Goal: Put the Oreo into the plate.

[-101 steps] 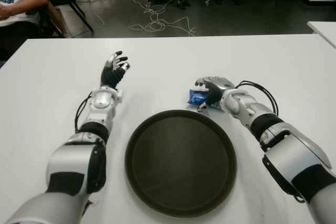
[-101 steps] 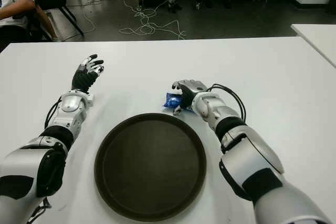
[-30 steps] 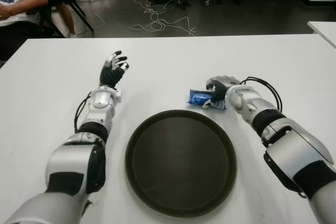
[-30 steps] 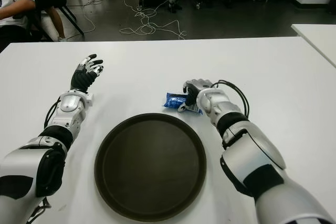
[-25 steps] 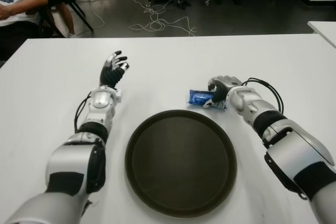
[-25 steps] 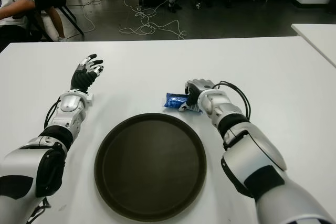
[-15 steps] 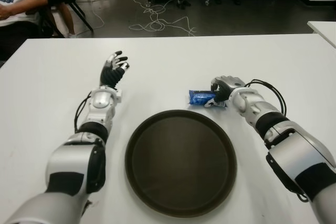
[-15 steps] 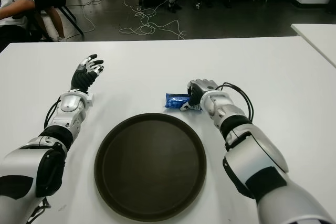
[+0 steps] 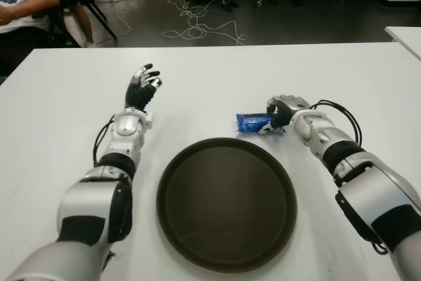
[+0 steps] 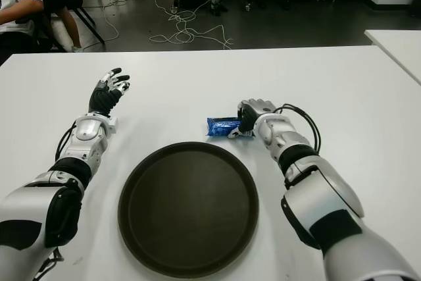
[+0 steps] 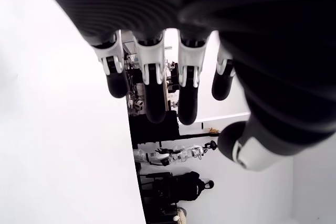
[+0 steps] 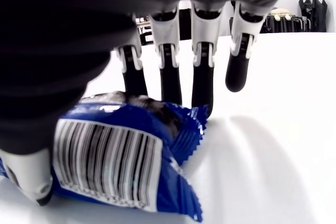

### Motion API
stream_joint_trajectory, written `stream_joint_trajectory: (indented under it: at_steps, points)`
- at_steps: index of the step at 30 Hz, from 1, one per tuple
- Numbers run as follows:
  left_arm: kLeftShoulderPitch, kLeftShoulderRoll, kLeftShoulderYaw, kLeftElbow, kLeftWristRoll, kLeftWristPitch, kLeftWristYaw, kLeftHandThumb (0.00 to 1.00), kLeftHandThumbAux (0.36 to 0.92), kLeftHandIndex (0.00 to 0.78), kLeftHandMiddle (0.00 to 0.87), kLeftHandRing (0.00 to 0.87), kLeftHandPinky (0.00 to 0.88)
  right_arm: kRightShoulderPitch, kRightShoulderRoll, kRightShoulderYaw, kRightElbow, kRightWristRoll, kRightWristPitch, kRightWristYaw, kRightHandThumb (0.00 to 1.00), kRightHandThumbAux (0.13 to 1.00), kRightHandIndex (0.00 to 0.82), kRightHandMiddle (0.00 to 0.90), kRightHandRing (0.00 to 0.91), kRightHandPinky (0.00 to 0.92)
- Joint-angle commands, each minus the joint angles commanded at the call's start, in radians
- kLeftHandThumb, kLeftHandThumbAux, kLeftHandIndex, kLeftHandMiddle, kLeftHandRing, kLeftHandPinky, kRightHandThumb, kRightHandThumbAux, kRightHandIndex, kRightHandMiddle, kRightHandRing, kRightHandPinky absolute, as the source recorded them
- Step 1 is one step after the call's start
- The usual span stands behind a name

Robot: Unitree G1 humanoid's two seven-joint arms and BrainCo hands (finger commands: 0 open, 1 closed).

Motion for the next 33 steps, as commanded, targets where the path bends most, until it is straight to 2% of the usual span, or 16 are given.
stream_joint_trajectory:
  at_steps: [6,17,24,27,31,33]
  points:
    - [-0.001,-0.002,0.005,0.000,-0.006,0.002,0.000,0.120,0.636,0.144,0.225,0.174,0.114,0.003,0.000,-0.007,0.000,-0.004,-0.001,-0.014,0.000,0.613,0.415,0.357,0.347,0.264]
    - [0.001,-0.003,0.000,-0.001,0.000,-0.001,0.010,0.114,0.634,0.141,0.221,0.171,0.104,0.016,0.001,-0.010,0.005,-0.005,-0.003,-0.052,0.000,0.616,0.418,0.385,0.398,0.315]
    - [0.000,-0.003,0.000,-0.001,-0.002,0.006,0.008,0.114,0.632,0.140,0.215,0.166,0.111,0.019,0.000,-0.010,0.008,-0.005,-0.005,-0.036,0.000,0.597,0.405,0.386,0.413,0.295]
    - [0.000,-0.003,-0.001,-0.002,0.000,0.004,0.010,0.126,0.634,0.141,0.218,0.168,0.106,0.018,-0.001,-0.008,0.009,-0.006,-0.010,-0.016,0.000,0.577,0.363,0.363,0.379,0.253]
    - [0.001,-0.004,-0.003,-0.002,0.002,0.001,0.011,0.132,0.633,0.140,0.219,0.171,0.107,0.019,-0.003,-0.007,0.009,-0.005,-0.022,-0.004,0.000,0.562,0.322,0.343,0.349,0.239]
    - [0.001,-0.004,-0.003,-0.002,0.002,0.000,0.012,0.130,0.628,0.139,0.217,0.170,0.105,0.019,-0.005,-0.005,0.008,-0.007,-0.031,0.004,0.000,0.541,0.225,0.263,0.268,0.179]
